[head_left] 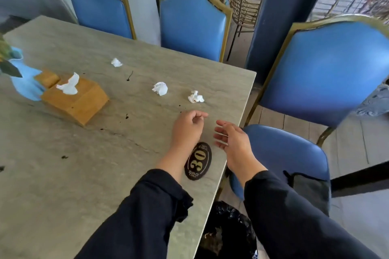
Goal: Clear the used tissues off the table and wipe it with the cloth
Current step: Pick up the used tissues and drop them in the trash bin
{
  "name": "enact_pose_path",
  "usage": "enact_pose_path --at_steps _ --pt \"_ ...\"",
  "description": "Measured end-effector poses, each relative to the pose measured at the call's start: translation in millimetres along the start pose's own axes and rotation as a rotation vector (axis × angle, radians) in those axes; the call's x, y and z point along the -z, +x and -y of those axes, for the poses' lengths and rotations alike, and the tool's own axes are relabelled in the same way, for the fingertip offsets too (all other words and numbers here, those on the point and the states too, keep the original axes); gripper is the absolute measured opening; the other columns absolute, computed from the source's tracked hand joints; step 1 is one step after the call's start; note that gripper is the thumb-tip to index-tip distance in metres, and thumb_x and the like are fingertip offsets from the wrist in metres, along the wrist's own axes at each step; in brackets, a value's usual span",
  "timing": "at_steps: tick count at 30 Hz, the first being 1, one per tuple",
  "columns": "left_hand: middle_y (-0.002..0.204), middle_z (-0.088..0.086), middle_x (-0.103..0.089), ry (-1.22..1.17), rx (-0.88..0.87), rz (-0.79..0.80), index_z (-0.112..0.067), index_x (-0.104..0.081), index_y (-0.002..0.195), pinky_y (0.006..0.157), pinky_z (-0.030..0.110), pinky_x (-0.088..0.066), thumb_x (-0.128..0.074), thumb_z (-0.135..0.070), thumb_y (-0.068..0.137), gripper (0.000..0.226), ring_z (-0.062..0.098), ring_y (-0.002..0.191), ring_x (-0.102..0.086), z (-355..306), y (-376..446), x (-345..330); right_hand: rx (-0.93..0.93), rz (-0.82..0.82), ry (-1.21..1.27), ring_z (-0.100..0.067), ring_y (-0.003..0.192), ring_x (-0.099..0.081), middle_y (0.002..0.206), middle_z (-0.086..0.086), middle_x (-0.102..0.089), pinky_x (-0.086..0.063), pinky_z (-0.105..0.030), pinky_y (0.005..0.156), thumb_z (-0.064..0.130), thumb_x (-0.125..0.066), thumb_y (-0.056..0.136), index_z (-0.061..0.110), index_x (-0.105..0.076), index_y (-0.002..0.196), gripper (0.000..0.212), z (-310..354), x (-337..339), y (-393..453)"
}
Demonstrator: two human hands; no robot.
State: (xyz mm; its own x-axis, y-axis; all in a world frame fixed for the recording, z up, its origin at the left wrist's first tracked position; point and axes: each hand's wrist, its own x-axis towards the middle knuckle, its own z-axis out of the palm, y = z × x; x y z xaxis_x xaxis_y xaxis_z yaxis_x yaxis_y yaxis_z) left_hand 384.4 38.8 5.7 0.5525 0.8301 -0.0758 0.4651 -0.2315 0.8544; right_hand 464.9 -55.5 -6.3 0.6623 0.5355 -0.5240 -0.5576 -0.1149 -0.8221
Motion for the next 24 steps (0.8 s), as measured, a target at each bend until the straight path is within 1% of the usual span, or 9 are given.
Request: enact_pose_path --at_steps 1,3,6,9,12,17,20,22,24 --pt "0.098 -0.01 -0.06 0.061 -0.025 -0.025 -0.028 -0.069 0.095 0.064 0.015 -0.041 -0.051 -0.011 0.092 0.024 0.002 0.073 -0.057 -1 16 1 0.009 0.011 -0.015 -0.021 0.086 -0.059 0.098 -0.007 -0.063 -0.051 -0.033 0.077 0.015 -0.045 0.097 0.011 -0.067 0.106 0.023 4 -6 10" --pt "0.102 -0.007 -0.05 0.173 -0.075 -0.072 -0.022 -0.07 0.1 0.076 0.013 -0.038 -0.053 -0.007 0.089 0.025 0.009 0.091 -0.056 2 47 1 0.021 0.023 -0.045 -0.02 0.085 -0.058 0.096 -0.006 -0.062 -0.051 -0.032 0.076 0.012 -0.044 0.097 0.011 -0.066 0.105 0.024 11 -15 29" --pt "0.113 0.003 -0.05 0.316 -0.142 -0.11 -0.021 -0.071 0.105 0.09 0.027 -0.044 -0.059 -0.002 0.084 0.03 0.024 0.103 -0.055 10 89 -5 0.035 0.025 -0.1 -0.019 0.083 -0.057 0.094 -0.006 -0.06 -0.051 -0.032 0.074 0.008 -0.042 0.097 0.012 -0.065 0.102 0.024 21 -28 57" --pt "0.12 0.005 -0.05 0.442 -0.095 -0.072 -0.023 -0.069 0.11 0.092 0.037 -0.046 -0.063 -0.007 0.083 0.032 0.026 0.111 -0.05 20 117 -15 0.037 0.013 -0.157 -0.016 0.081 -0.057 0.091 -0.001 -0.061 -0.048 -0.028 0.066 0.007 -0.042 0.095 0.016 -0.065 0.099 0.025 28 -36 78" --pt "0.116 0.005 -0.054 0.464 -0.063 0.003 -0.019 -0.069 0.11 0.089 0.04 -0.047 -0.064 -0.01 0.082 0.03 0.026 0.109 -0.052 30 130 -22 0.048 0.011 -0.223 -0.013 0.077 -0.055 0.092 0.002 -0.063 -0.041 -0.025 0.06 0.009 -0.042 0.095 0.018 -0.066 0.102 0.026 33 -42 94" --pt "0.103 0.003 -0.068 0.277 -0.062 -0.042 -0.016 -0.072 0.099 0.079 0.027 -0.046 -0.063 -0.012 0.083 0.019 0.018 0.095 -0.062 26 132 -14 0.069 0.037 -0.264 -0.013 0.083 -0.052 0.096 0.004 -0.059 -0.042 -0.024 0.065 0.013 -0.042 0.097 0.022 -0.063 0.108 0.025 40 -56 108" --pt "0.091 -0.009 -0.07 0.071 -0.045 -0.135 -0.019 -0.068 0.095 0.076 0.022 -0.05 -0.072 -0.02 0.081 0.015 0.006 0.087 -0.065 16 128 1 0.012 0.121 -0.117 -0.02 0.089 -0.056 0.103 -0.002 -0.059 -0.05 -0.035 0.077 0.027 -0.035 0.102 0.021 -0.059 0.114 0.027 47 -78 111" --pt "0.088 -0.014 -0.07 0.045 -0.051 -0.167 -0.021 -0.068 0.091 0.076 0.015 -0.048 -0.074 -0.027 0.079 0.015 -0.002 0.086 -0.063 16 127 13 -0.028 0.178 0.018 -0.025 0.087 -0.059 0.101 -0.009 -0.061 -0.052 -0.041 0.084 0.033 -0.031 0.103 0.017 -0.059 0.114 0.034 50 -96 114" --pt "0.087 -0.014 -0.071 0.067 -0.108 -0.178 -0.021 -0.073 0.089 0.076 0.009 -0.045 -0.073 -0.03 0.08 0.013 -0.005 0.085 -0.062 20 132 26 -0.005 0.164 0.026 -0.024 0.084 -0.058 0.096 -0.011 -0.06 -0.052 -0.038 0.078 0.029 -0.03 0.104 0.012 -0.061 0.111 0.035 50 -115 118"
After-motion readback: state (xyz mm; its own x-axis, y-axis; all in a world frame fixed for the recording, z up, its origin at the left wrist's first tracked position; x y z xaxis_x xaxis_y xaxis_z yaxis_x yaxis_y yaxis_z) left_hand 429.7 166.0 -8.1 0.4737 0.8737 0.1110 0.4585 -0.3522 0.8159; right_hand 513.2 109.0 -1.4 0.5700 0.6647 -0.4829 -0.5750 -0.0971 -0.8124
